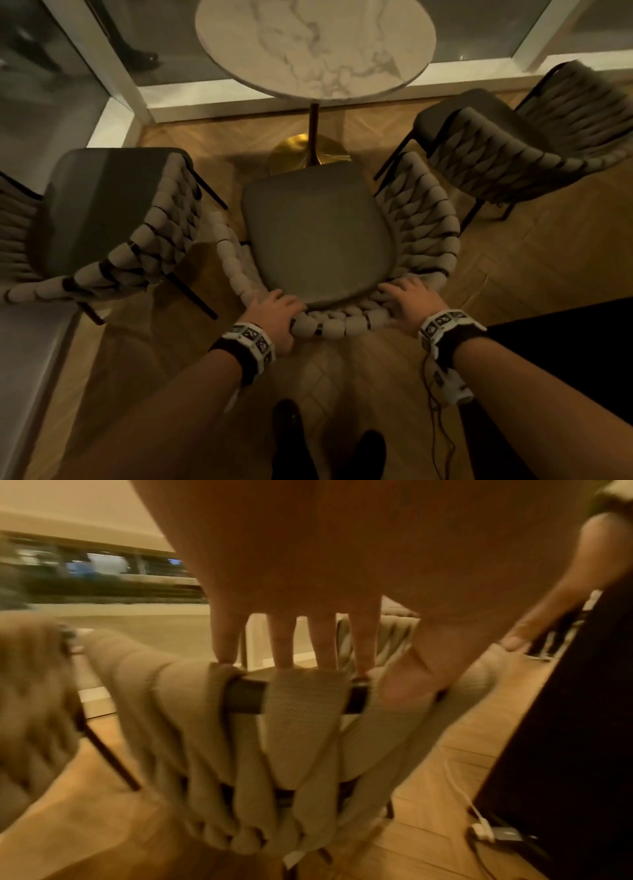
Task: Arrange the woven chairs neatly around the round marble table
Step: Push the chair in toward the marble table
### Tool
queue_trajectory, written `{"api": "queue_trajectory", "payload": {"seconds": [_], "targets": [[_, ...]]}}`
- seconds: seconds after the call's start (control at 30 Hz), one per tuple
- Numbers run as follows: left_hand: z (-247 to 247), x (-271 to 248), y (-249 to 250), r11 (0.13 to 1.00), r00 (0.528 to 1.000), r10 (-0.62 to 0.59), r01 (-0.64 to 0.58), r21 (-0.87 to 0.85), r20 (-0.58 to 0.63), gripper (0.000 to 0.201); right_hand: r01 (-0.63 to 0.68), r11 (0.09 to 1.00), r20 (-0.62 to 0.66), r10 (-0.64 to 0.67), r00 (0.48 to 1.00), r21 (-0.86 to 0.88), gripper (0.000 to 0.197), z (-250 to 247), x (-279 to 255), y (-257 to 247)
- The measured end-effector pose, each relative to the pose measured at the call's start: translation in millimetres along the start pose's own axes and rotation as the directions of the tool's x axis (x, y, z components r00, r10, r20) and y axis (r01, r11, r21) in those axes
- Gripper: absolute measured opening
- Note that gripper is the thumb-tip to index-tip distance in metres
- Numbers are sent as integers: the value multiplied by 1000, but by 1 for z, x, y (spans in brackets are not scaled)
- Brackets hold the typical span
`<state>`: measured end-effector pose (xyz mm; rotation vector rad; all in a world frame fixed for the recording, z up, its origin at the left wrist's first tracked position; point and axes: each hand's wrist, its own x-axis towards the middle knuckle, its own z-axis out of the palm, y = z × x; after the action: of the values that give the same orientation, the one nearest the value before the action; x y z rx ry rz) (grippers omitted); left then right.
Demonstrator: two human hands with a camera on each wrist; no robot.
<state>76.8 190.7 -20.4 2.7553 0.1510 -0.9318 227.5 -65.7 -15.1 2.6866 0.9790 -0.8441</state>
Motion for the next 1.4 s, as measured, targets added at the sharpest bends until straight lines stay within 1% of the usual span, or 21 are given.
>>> {"api": "queue_trajectory", "payload": {"seconds": [0.07, 0.13, 0.2, 0.27, 0.33, 0.4, 0.5, 0.57, 0.67, 0.73, 0.8, 0.93, 1.03, 1.17, 1.3, 1.4], "targets": [[6, 2, 18, 999, 998, 44, -45, 23, 51, 68, -33, 998, 47, 36, 998, -50, 78, -10, 4, 19], [11, 10, 26, 999, 998, 23, -25, 28, 66, 64, -49, 992, 96, 60, 994, -114, 80, -19, 9, 35], [11, 18, 24, 1000, 996, 0, -1, 13, 90, 59, -56, 989, 150, 77, 986, -139, 79, -23, 17, 47], [10, 22, 22, 1000, 994, 6, -9, 25, 110, 58, -11, 986, 224, 48, 973, -165, 78, -27, 23, 56], [10, 20, 24, 999, 995, 10, -13, 34, 98, 55, 69, 977, 291, -7, 957, -202, 75, -33, 24, 60], [9, 17, 27, 999, 996, -3, -1, 47, 91, 52, 109, 973, 318, -40, 947, -203, 69, -35, 21, 62], [0, 19, 27, 993, 999, -8, 3, 120, 39, 51, 154, 970, 278, -97, 956, -190, 64, -31, 21, 67], [-6, 25, 21, 990, 999, -40, 41, 133, -12, 51, 189, 963, 268, -133, 954, -192, 65, -27, 32, 71], [-21, 38, 8, 990, 993, -83, 91, 107, -79, 46, 196, 964, 248, -149, 957, -178, 64, -29, 42, 65], [-32, 50, -1, 993, 984, -96, 105, 53, -150, 42, 201, 969, 191, -172, 967, -147, 58, -31, 47, 65], [-39, 62, -10, 991, 975, -119, 128, 38, -186, 45, 184, 975, 134, -168, 977, -121, 54, -32, 53, 71], [-43, 81, -18, 989, 968, -148, 150, -5, -202, 52, 125, 983, 91, -114, 989, -131, 53, -33, 65, 83], [-50, 92, -14, 987, 969, -157, 150, -54, -189, 51, 111, 989, 77, -103, 992, -99, 54, -39, 76, 91], [-58, 104, -8, 980, 967, -184, 167, -108, -178, 48, 95, 991, 70, -88, 994, -97, 54, -51, 94, 105], [-62, 117, -8, 972, 967, -210, 191, -138, -144, 49, 88, 981, 35, -83, 996, -175, 49, -55, 107, 116], [-64, 121, -7, 969, 965, -226, 208, -135, -137, 51, 52, 985, 90, -37, 995, -164, 52, -60, 111, 119]]}}
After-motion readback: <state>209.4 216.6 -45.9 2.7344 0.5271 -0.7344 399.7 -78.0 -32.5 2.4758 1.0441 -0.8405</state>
